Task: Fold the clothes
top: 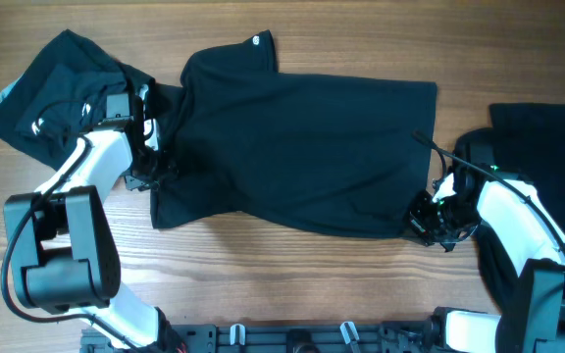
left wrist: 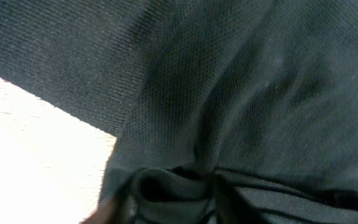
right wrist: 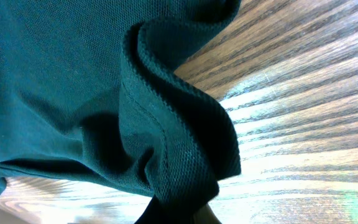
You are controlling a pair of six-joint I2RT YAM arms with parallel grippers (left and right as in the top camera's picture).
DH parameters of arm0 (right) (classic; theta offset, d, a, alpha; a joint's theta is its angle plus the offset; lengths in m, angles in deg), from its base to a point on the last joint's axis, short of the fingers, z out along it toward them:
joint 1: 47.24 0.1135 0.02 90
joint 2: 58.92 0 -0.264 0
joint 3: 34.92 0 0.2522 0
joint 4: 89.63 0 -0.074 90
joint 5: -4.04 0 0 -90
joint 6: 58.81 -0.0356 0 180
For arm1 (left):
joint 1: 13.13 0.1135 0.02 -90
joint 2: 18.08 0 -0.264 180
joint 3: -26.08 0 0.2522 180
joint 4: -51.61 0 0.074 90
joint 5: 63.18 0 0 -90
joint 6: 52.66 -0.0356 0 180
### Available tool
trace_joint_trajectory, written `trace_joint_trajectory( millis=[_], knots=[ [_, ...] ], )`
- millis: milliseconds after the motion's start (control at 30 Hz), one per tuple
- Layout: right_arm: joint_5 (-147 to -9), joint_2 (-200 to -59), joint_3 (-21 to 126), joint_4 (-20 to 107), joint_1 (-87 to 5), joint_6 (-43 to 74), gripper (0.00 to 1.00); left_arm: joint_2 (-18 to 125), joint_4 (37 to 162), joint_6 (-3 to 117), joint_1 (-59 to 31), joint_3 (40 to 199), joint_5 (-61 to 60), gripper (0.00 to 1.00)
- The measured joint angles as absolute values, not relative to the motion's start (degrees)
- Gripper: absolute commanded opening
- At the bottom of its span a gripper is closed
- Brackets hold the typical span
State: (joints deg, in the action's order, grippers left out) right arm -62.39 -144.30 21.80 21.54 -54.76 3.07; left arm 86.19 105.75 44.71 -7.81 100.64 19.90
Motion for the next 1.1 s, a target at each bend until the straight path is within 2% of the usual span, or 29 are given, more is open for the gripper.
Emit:
trace_joint_trajectory(
  millis=[67, 267, 400, 467, 633, 833, 1100],
  knots=[
    [-62.4, -144.3, 21.8, 21.6, -54.8, 3.1, 0.04, 86.2, 105.9, 44.8, -7.8, 100.6, 19.7, 0.21],
    [-62.4, -144.3, 21.8, 21.6, -54.8, 3.3, 0.04, 86.1, 107.7, 44.7, -7.8, 100.6, 19.4, 0.33],
    [-62.4, -144.3, 21.8, 21.6, -54.8, 3.3, 0.04, 84.7, 109.1, 44.6, -7.8, 100.6, 19.4, 0.36],
    [-62.4, -144.3, 21.8, 21.6, -54.8, 3.4, 0.04, 83.9, 109.5, 44.6, -7.8, 100.6, 19.4, 0.3],
    [-62.4, -144.3, 21.8, 21.6, -54.8, 3.5, 0.04, 83.7, 109.8, 44.3, -7.8, 100.6, 19.4, 0.04],
    [-62.4, -144.3, 21.8, 21.6, -54.8, 3.4, 0.04, 83.6, 111.7, 44.4, -7.8, 100.7, 19.4, 0.04],
    [-62.4, -144.3, 21.8, 21.9, -54.8, 3.4, 0.04, 80.6, 119.8, 44.4, -7.8, 108.6, 19.1, 0.04]
  ],
)
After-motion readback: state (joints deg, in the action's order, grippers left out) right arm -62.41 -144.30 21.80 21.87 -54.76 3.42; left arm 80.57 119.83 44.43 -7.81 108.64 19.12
